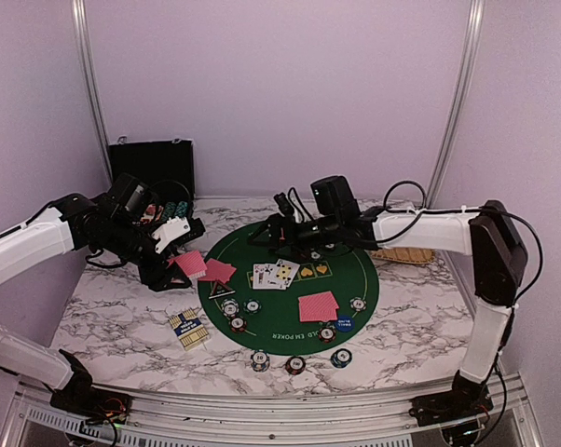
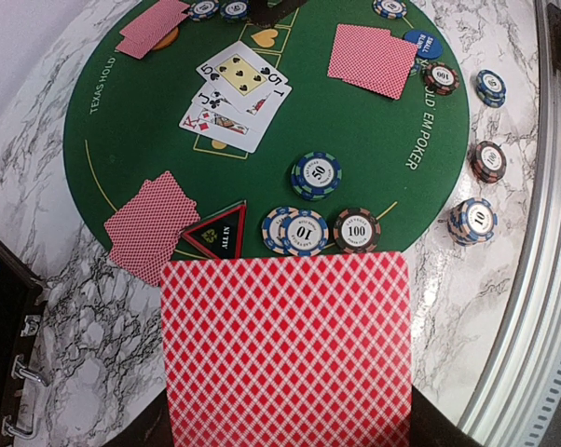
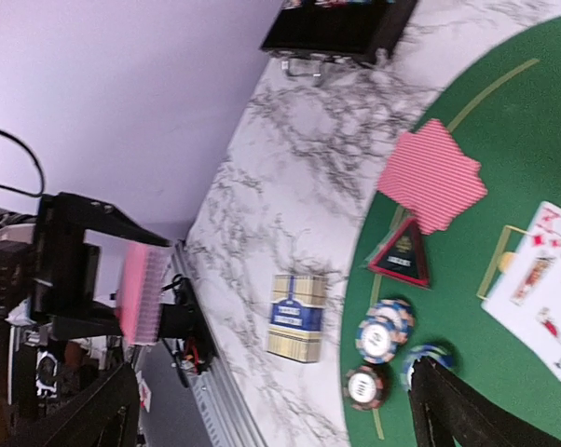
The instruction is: Distribute texas hold em gaming equipment
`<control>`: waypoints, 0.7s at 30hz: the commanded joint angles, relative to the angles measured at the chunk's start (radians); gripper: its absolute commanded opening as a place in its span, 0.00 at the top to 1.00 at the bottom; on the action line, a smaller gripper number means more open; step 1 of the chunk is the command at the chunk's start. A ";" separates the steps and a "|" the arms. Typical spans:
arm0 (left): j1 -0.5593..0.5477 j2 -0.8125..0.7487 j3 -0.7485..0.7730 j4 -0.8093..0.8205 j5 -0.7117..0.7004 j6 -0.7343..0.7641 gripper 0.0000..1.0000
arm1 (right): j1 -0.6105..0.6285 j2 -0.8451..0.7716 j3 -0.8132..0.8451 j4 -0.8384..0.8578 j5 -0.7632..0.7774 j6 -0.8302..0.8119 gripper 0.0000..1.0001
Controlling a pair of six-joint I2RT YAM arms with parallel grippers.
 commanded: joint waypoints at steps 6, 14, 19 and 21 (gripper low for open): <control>0.006 -0.025 0.003 0.014 0.010 0.003 1.00 | 0.116 0.113 0.150 0.155 -0.109 0.160 0.03; 0.006 -0.024 0.010 0.014 0.012 0.003 1.00 | 0.161 0.190 0.230 0.176 -0.136 0.196 0.04; 0.006 -0.018 0.020 0.014 0.015 0.004 1.00 | 0.177 0.225 0.267 0.186 -0.154 0.217 0.04; 0.006 -0.014 0.023 0.014 0.017 0.002 1.00 | 0.187 0.240 0.285 0.191 -0.160 0.223 0.04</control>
